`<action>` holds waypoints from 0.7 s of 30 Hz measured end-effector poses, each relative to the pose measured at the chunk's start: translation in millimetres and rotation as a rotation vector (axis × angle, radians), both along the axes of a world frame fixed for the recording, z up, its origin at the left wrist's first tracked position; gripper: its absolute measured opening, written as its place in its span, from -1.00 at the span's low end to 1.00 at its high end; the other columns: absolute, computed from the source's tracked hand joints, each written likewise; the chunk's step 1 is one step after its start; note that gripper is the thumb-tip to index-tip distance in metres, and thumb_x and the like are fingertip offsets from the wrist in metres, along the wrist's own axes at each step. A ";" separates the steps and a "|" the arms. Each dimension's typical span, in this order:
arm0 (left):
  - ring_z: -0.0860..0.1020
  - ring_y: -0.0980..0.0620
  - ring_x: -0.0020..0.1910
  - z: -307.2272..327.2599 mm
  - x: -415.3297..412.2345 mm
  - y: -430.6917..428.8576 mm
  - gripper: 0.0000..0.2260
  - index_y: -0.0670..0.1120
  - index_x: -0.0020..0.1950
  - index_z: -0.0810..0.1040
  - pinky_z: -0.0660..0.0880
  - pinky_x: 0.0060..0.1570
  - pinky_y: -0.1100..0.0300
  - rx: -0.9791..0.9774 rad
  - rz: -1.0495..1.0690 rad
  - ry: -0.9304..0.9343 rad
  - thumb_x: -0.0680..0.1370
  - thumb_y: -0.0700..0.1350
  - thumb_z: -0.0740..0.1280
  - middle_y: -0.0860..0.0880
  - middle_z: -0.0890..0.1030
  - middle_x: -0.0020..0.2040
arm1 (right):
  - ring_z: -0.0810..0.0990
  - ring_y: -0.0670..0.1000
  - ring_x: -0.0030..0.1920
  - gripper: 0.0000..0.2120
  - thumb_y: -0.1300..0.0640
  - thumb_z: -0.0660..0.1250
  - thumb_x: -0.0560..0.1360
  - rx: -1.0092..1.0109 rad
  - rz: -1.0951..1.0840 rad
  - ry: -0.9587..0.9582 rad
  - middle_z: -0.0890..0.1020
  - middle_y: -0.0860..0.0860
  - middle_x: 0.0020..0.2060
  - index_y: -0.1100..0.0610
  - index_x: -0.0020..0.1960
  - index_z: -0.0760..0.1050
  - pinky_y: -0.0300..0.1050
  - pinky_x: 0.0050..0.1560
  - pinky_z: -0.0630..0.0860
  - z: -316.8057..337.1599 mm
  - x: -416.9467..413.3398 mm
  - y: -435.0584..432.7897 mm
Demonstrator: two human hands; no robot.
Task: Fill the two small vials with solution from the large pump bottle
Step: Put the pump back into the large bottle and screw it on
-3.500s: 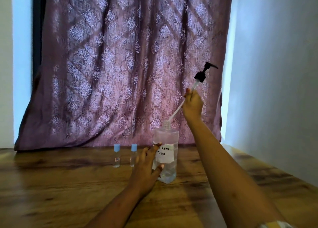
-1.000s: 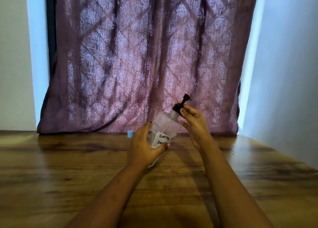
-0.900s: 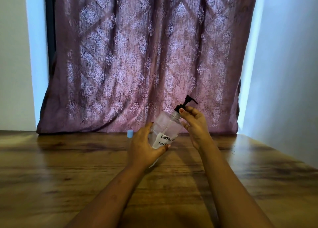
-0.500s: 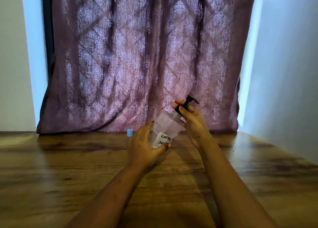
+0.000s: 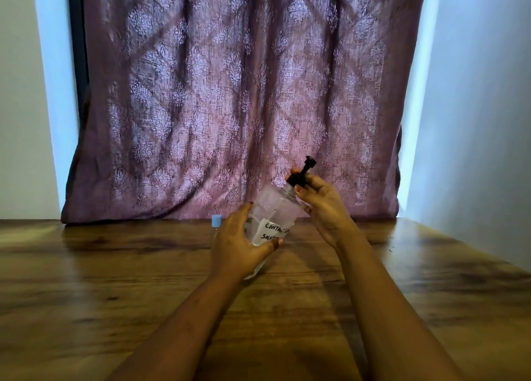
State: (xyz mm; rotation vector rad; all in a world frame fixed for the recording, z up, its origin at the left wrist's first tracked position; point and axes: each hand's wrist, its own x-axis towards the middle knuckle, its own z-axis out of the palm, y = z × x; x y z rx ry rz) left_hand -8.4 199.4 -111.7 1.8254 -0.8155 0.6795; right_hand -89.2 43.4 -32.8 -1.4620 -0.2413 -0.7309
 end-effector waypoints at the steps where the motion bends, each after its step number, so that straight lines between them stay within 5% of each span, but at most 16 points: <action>1: 0.55 0.01 0.09 0.1 -0.4 0.1 -0.11 0.05 0.42 0.33 0.58 0.01 -0.06 0.003 -0.004 -0.003 0.19 0.44 0.38 0.01 0.57 0.20 | 0.62 -0.07 0.01 -0.73 0.35 0.33 0.44 0.008 -0.028 -0.009 0.66 -0.02 -0.04 0.11 0.09 0.54 -0.20 0.00 0.57 -0.7 0.5 0.0; 5: 0.56 0.00 0.09 0.9 -5.7 -1.1 -0.11 0.08 0.41 0.32 0.57 0.04 -0.07 0.005 -0.028 -0.022 0.19 0.46 0.36 0.02 0.57 0.19 | 0.61 -0.05 -0.07 -0.78 0.29 0.39 0.41 0.017 -0.090 -0.037 0.64 0.00 -0.13 0.11 0.03 0.52 -0.24 -0.03 0.58 -2.2 1.8 0.5; 11: 0.57 0.06 0.04 1.2 -1.6 0.9 -0.15 0.04 0.38 0.38 0.58 -0.02 -0.03 -0.013 -0.041 0.012 0.18 0.41 0.42 0.05 0.59 0.16 | 0.62 -0.10 0.05 -0.66 0.22 0.37 0.36 0.020 0.055 -0.014 0.65 -0.01 0.04 0.06 0.13 0.53 -0.24 -0.04 0.57 -1.3 1.6 -0.3; 15: 0.57 0.08 0.02 1.6 -2.4 0.9 -0.15 0.05 0.38 0.37 0.59 -0.04 -0.03 0.006 -0.040 0.001 0.19 0.42 0.42 0.06 0.59 0.15 | 0.65 -0.14 -0.08 -0.77 0.32 0.36 0.42 0.011 -0.038 -0.024 0.69 -0.06 -0.13 0.11 0.04 0.55 -0.32 -0.16 0.56 -1.0 1.9 -0.6; 21: 0.57 0.03 0.07 0.9 -9.2 -1.3 -0.13 0.10 0.41 0.33 0.58 0.01 -0.05 0.023 -0.043 -0.025 0.18 0.44 0.38 0.03 0.58 0.15 | 0.60 -0.08 -0.11 -0.75 0.19 0.45 0.37 0.040 -0.198 -0.015 0.62 -0.01 -0.15 0.15 0.01 0.50 -0.24 -0.14 0.53 -4.9 5.2 3.2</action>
